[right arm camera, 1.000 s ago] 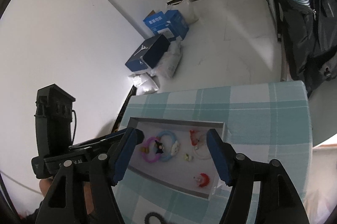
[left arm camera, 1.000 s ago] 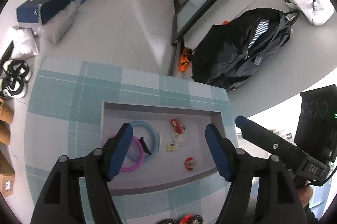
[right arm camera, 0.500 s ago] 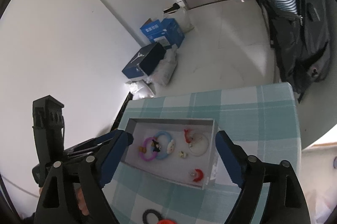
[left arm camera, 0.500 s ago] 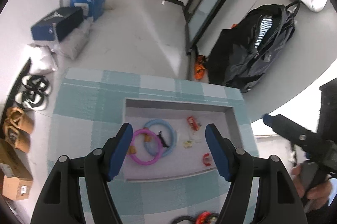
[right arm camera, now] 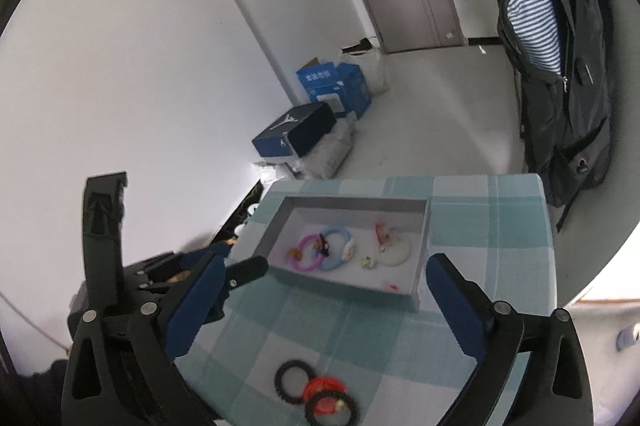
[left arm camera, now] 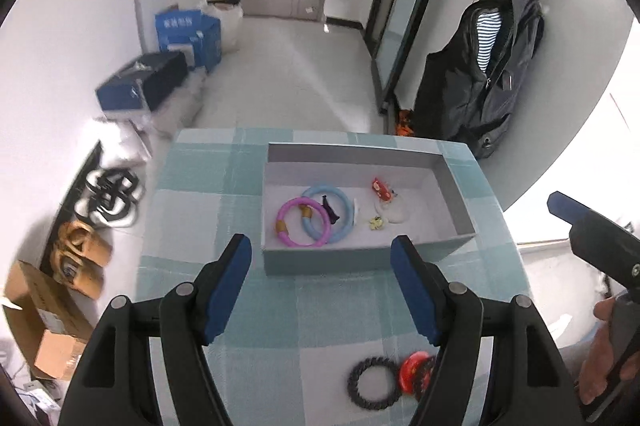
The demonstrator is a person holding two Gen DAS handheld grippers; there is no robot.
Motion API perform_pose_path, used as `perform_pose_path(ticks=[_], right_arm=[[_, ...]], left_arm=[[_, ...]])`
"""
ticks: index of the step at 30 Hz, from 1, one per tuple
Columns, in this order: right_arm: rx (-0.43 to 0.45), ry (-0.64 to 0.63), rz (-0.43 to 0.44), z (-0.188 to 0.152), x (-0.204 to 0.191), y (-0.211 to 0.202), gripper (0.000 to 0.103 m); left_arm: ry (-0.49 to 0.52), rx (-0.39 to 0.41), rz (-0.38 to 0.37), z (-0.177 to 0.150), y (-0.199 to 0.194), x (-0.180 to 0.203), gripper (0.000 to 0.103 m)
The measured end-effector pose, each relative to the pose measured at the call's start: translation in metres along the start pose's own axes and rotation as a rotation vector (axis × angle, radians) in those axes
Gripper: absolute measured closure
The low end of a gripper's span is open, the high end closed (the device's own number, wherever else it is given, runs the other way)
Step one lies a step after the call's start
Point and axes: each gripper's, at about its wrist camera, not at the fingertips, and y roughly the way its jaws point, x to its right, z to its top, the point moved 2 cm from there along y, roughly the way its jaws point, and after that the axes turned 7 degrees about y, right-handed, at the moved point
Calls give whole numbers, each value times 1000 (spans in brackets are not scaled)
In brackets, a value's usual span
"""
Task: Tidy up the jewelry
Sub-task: 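Withdraw both tools from the box toward the black bracelets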
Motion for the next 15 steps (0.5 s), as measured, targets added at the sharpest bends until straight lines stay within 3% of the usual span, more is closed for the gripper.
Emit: perform_pose_path(ticks=[2,10,15], right_arm=[[-5,19,0,-7,4,-4,1],[-63,34,-58,-39,18,-7,1],[-109,16,-76,-60,22,-4,1]], left_arm=[[-7,14,21,-9,-6,0,17],[15,-28,31,-39,-12,14,17],[-31,-61,40,-56,-14,11,17]])
